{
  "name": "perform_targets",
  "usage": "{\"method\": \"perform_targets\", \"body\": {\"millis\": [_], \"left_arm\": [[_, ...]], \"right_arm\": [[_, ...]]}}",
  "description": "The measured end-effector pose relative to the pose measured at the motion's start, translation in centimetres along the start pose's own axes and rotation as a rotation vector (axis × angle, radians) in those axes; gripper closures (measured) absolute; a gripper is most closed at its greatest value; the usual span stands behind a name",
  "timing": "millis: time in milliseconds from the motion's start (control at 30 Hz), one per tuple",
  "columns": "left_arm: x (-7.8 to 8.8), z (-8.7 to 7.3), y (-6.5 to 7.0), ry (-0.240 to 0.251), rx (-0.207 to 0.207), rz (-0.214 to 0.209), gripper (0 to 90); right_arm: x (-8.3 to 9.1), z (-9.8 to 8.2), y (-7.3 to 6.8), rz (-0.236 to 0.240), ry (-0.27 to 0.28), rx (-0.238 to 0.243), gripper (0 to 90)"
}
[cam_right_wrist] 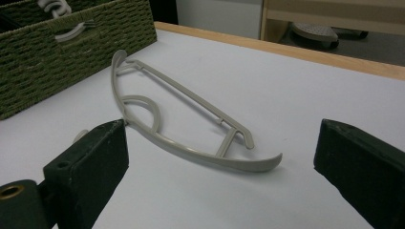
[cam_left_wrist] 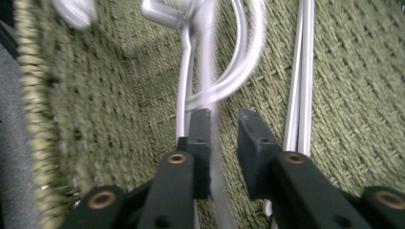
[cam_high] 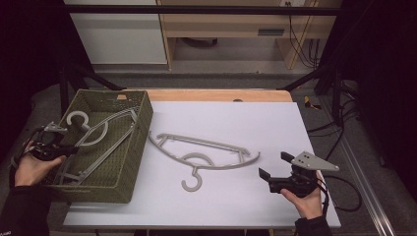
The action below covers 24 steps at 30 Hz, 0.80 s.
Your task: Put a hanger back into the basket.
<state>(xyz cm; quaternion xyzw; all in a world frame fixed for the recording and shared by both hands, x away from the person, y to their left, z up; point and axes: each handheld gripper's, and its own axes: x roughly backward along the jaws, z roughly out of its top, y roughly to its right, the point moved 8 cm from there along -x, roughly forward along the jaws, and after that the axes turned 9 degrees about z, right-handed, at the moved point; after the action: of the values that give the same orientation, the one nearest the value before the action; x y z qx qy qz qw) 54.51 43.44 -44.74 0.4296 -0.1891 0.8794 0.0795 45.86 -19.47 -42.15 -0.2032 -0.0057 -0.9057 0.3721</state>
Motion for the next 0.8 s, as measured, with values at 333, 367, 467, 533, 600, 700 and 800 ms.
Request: {"method": "perform_targets", "body": {"millis": [333, 367, 467, 533, 600, 700, 800], "left_arm": [[4.3, 2.6, 2.3, 0.204, -0.037, -0.041, 52.1], [4.8, 3.1, 2.8, 0.242, -0.041, -0.057, 47.8], [6.0, 4.3, 4.4, 0.322, -0.040, -0.094, 38.6], [6.7, 5.0, 5.4, 0.370, -0.031, -0.126, 34.4], [7.3, 5.4, 6.7, 0.405, -0.022, -0.155, 30.1], [8.2, 5.9, 8.9, 0.454, -0.034, -0.177, 24.5], [9.0, 6.0, 10.9, 0.489, -0.034, -0.206, 20.0]], "right_arm": [[0.0, 0.1, -0.1, -0.001, 0.000, 0.004, 4.8], [0.0, 0.1, -0.1, 0.002, -0.002, 0.007, 4.8], [0.0, 0.1, -0.2, 0.005, 0.001, 0.006, 4.8], [0.0, 0.1, -0.2, 0.005, 0.001, 0.008, 4.8], [0.0, 0.1, -0.2, 0.003, 0.000, 0.010, 4.8], [-0.1, 0.1, -0.2, 0.006, 0.000, 0.014, 4.8], [-0.2, 0.2, -0.4, 0.012, 0.001, 0.015, 5.0]]}}
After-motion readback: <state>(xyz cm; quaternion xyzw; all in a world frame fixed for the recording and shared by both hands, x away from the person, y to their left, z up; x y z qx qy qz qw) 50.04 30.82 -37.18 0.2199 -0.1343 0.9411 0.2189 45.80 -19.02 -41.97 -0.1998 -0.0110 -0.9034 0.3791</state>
